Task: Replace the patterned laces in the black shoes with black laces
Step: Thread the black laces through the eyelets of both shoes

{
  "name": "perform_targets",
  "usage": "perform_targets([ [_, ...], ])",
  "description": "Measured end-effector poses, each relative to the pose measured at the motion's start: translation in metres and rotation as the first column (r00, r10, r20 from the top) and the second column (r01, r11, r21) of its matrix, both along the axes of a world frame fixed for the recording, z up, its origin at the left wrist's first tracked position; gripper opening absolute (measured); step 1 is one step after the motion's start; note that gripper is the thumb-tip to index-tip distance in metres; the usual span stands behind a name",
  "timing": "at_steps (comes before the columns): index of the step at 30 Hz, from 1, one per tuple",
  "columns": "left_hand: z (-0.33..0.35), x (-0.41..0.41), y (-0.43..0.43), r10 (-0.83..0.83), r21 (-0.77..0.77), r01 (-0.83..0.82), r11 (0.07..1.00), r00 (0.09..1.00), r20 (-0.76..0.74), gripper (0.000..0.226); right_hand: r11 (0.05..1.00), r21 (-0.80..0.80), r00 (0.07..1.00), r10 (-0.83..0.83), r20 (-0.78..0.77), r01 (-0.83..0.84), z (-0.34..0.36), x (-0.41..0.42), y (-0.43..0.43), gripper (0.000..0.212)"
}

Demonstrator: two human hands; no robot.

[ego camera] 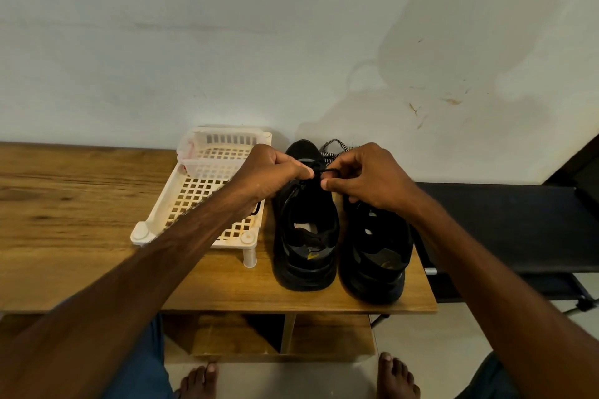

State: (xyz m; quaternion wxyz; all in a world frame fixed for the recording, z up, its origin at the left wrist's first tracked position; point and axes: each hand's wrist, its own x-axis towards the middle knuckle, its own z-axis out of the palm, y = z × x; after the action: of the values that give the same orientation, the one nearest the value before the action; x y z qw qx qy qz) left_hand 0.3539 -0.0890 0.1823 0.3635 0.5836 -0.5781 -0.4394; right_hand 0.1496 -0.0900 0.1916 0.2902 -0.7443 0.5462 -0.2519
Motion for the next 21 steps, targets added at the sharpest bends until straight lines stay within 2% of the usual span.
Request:
perform_targets([
  [3,-0.002,0.002,-0.001,-0.022,-0.041,0.023,0.999,1.0,0.021,0.01,0.999,-0.047,1.0,0.005,-0.016,-0.006,-0.003,0.006,0.0,0.028],
  [8,-0.002,0.002,0.0,-0.041,-0.131,0.056,0.99,0.993,0.114,0.007,0.986,-0.165,0.998,0.021,-0.056,-0.03,-0.002,0.014,-0.001,0.019],
  [11,0.004,0.005,0.002,-0.084,-0.103,0.1,0.99,0.986,0.144,0.01,0.982,-0.189,0.999,0.007,-0.048,-0.016,-0.001,0.015,-0.001,0.015],
  [13,0.009,0.01,0.002,-0.105,0.019,0.104,0.994,0.993,0.048,0.014,0.981,-0.195,1.0,-0.003,-0.03,-0.003,-0.002,0.015,-0.002,0.014],
  [15,0.015,0.013,0.001,-0.103,0.206,0.135,0.969,0.982,-0.157,0.02,0.982,-0.191,1.0,-0.011,-0.015,0.008,-0.002,0.014,-0.002,0.012],
  [17,0.02,0.015,0.0,-0.085,0.318,0.193,0.928,0.943,-0.322,0.022,0.982,-0.19,1.0,-0.011,-0.008,0.009,-0.003,0.014,-0.003,0.011],
  [19,0.022,0.017,-0.001,-0.09,0.356,0.24,0.903,0.917,-0.389,0.023,0.982,-0.19,1.0,-0.014,-0.014,0.011,-0.003,0.014,-0.002,0.011],
  [21,0.022,0.018,-0.002,-0.103,0.364,0.258,0.895,0.913,-0.395,0.023,0.985,-0.17,1.0,-0.017,0.004,0.017,-0.003,0.013,-0.003,0.011],
])
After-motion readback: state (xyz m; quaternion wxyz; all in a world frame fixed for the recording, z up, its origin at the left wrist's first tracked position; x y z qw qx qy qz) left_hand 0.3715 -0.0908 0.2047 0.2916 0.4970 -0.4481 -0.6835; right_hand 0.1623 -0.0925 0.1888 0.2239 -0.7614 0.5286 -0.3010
